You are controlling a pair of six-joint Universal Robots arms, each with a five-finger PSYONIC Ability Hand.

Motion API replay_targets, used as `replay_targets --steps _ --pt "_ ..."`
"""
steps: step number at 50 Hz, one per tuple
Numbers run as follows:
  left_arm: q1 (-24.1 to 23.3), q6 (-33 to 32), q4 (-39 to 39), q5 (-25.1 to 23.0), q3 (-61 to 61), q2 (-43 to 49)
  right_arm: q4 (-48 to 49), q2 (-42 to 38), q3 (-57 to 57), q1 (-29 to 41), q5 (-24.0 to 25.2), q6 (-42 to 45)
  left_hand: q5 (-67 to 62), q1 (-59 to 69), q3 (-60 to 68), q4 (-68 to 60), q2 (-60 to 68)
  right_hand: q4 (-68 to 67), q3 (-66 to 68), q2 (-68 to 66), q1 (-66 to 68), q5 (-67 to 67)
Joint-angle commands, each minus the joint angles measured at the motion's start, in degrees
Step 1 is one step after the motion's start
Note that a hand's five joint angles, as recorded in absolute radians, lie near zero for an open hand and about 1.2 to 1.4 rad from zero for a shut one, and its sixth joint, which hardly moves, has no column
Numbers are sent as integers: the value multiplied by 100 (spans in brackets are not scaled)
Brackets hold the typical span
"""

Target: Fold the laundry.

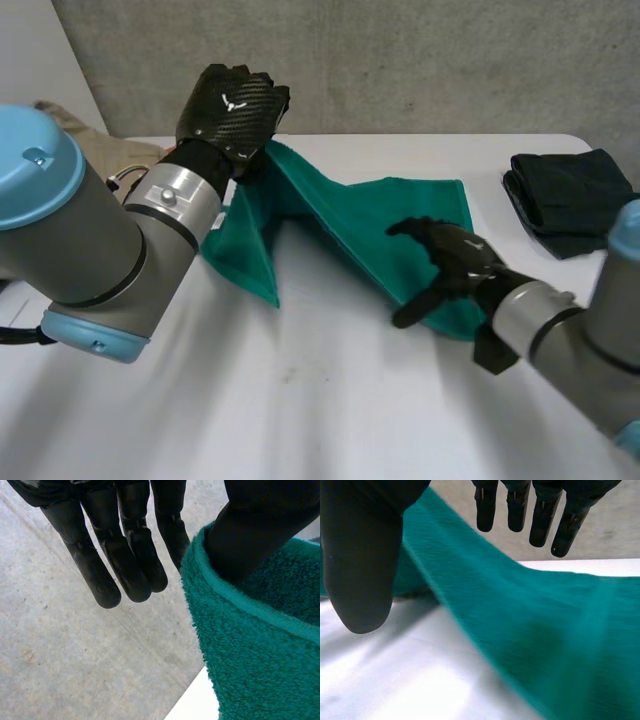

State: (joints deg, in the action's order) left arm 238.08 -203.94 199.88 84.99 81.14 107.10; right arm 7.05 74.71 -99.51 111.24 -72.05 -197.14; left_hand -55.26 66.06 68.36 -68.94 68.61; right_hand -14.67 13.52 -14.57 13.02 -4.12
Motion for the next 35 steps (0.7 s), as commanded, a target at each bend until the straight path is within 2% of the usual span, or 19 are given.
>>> replay_targets --steps 1,2,6,12,15,19,22,23,29,31,35 --pt "-51 -14 7 9 -98 -13 630 -729 485 1022 -1073 -228 -1474 1394 1164 -1106 1139 223 -108 213 -59 169" --pt "-51 -14 -10 9 -98 -22 761 -956 660 1127 -1326 -219 -1474 1394 1164 -1106 1139 173 -58 163 -9 119" --pt "-51 -14 -54 18 -89 -48 780 -1589 1117 1164 -1846 -114 -1474 1394 1164 -1106 1139 -195 310 -205 360 -250" --pt "-25 -6 -177 27 -37 -224 736 -1969 1391 1137 -2199 448 -1474 1394 1164 -1106 1139 -1474 1589 -1484 1638 -1528" --pt "10 -5 -195 27 -10 -329 745 -1952 1338 778 -2261 773 -1474 1394 1164 -1106 1139 -2399 2514 -2409 2563 -2453" --pt "63 3 -239 27 43 -391 736 -1855 1241 189 -2208 1055 -1474 1394 1164 -1106 1139 -3828 3943 -3838 3992 -3882" --pt "107 3 -353 18 95 -400 718 -1803 1206 -110 -2164 1265 -1474 1394 1164 -1106 1139 -6294 6409 -6304 6459 -6349" --pt "107 12 -379 18 104 -400 710 -1794 1197 -154 -2147 1318 -1474 1394 1164 -1106 1139 -6531 6646 -6541 6695 -6585" --pt "160 91 -616 0 288 -400 525 -1487 995 -603 -1462 2310 -1474 1394 1164 -1106 1139 -6533 6648 -6543 6698 -6588" --pt "160 74 -713 0 350 -409 411 -1119 1004 -673 -1242 2802 -1474 1394 1164 -1106 1139 -6533 6648 -6543 6698 -6588" --pt "177 56 -1152 -8 543 -619 -518 -178 1065 -744 -925 4277 -1474 1394 1164 -1106 1139 -6533 6648 -6543 6698 -6588"
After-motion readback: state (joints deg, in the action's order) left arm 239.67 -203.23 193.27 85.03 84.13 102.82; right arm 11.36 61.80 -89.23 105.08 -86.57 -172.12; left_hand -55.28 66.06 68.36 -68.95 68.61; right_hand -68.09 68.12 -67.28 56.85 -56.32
